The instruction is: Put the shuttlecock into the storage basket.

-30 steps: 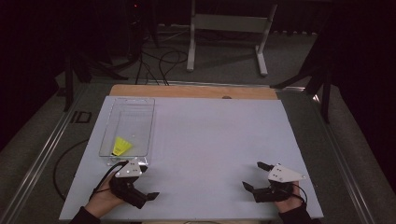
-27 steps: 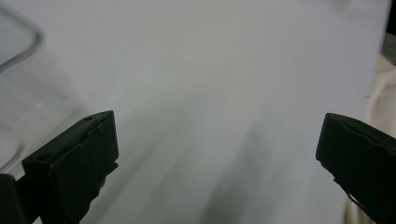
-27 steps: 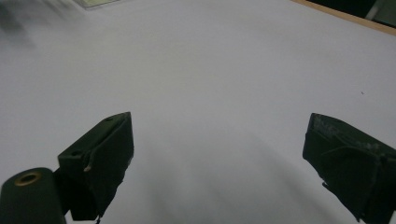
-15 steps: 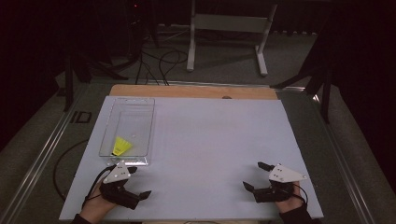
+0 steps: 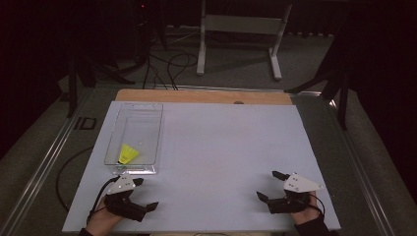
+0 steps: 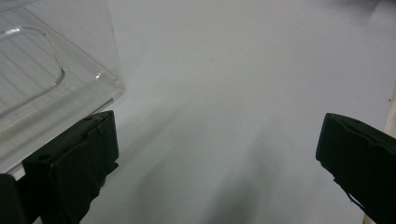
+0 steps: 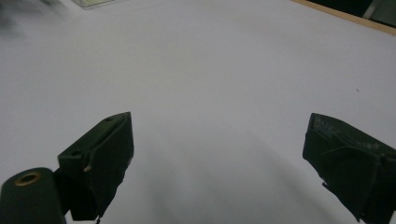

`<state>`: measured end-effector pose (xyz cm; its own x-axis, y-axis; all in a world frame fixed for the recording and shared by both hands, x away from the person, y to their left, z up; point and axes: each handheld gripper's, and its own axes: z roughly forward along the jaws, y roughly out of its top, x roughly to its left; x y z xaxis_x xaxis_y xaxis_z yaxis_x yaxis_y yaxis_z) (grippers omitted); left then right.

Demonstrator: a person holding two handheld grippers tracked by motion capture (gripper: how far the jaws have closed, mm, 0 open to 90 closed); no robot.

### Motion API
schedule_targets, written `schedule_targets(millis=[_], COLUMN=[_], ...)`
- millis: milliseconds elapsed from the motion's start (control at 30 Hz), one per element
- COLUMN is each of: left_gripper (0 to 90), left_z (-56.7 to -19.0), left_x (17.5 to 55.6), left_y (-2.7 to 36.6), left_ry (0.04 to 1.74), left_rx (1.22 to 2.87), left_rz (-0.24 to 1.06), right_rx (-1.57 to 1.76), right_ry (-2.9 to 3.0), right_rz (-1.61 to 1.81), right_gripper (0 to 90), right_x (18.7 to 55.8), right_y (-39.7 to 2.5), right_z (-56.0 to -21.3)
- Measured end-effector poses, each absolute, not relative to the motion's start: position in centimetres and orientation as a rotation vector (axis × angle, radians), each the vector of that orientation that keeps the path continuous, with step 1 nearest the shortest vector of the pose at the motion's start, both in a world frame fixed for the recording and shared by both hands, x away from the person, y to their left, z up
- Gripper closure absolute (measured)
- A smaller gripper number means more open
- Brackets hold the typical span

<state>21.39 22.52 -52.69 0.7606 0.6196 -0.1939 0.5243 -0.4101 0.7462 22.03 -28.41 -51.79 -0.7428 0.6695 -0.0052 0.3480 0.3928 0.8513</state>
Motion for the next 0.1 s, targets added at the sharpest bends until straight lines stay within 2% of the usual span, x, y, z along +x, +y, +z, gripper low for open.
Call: schedule_targets(millis=[100], left_gripper=[0.0], left_z=[-52.69], left_x=[21.41], left_y=[22.54], left_ry=[0.855], left_rx=[2.095], left_rz=[0.143], right_rx=[0.886], right_ry=[2.307], right_rz=[1.289], right_gripper=[9.1], right_x=[22.04], right_y=[-28.39], right_z=[-51.84])
